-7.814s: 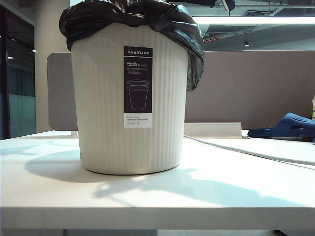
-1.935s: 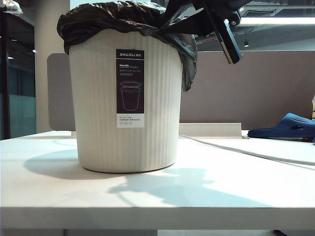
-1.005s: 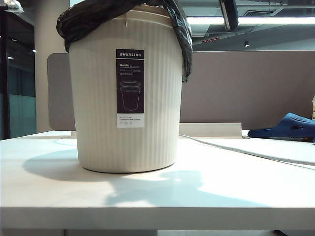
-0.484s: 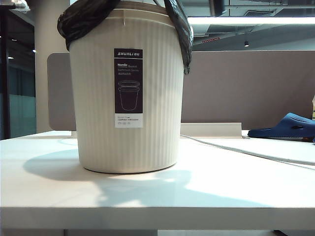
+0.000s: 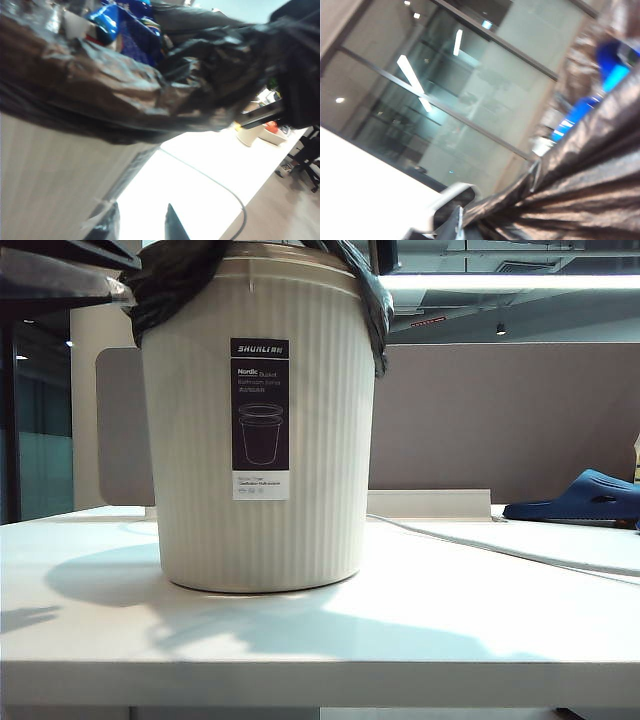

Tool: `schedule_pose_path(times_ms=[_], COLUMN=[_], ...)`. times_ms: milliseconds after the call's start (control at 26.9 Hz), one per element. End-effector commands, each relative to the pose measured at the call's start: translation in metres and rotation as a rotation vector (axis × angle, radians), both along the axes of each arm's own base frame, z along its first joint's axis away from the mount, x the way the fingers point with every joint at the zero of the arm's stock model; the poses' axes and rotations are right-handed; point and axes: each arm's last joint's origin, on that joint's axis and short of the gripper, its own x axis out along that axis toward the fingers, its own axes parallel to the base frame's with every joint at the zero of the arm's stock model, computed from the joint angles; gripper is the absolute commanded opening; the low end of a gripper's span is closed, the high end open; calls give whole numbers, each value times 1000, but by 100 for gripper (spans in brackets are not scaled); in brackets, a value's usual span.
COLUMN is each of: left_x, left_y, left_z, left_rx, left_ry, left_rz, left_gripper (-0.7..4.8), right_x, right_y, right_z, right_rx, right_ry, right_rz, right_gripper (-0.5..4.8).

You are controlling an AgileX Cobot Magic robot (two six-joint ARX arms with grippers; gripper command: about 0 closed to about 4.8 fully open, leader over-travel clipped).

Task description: Open the ring lid of the trash can, pull out the black garbage bag inside, and place it on the table.

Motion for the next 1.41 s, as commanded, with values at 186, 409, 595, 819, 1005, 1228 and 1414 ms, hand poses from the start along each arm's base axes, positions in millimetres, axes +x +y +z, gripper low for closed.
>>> schedule_pose_path(times_ms=[186, 409, 595, 819, 1005, 1228, 1414], left_x=[4, 6, 7, 7, 7, 6, 3], left_y=[-1, -1, -2, -2, -2, -5, -14], left_z=[4, 3, 2, 1, 1, 1, 1], left_rx=[-16, -13, -10, -7, 14, 178, 284], left_ry=[-56, -48, -39, -31, -59, -250, -350], left_rz=[22, 41, 41, 41, 38, 23, 95], left_gripper=[116, 116, 116, 117, 306, 309, 286], right_x=[0, 0, -2, -1, -1, -1, -1], right_y=[2, 20, 31, 32, 32, 32, 32], right_z=[5, -10, -15, -5, 0, 0, -1], right_rx=[24, 6, 42, 69, 82, 82, 81], right_ry=[-26, 10, 9, -18, -32, -32, -31], right_rz=[26, 69, 100, 101, 104, 103, 104], right_gripper=[-1, -1, -1, -1, -1, -1, -1])
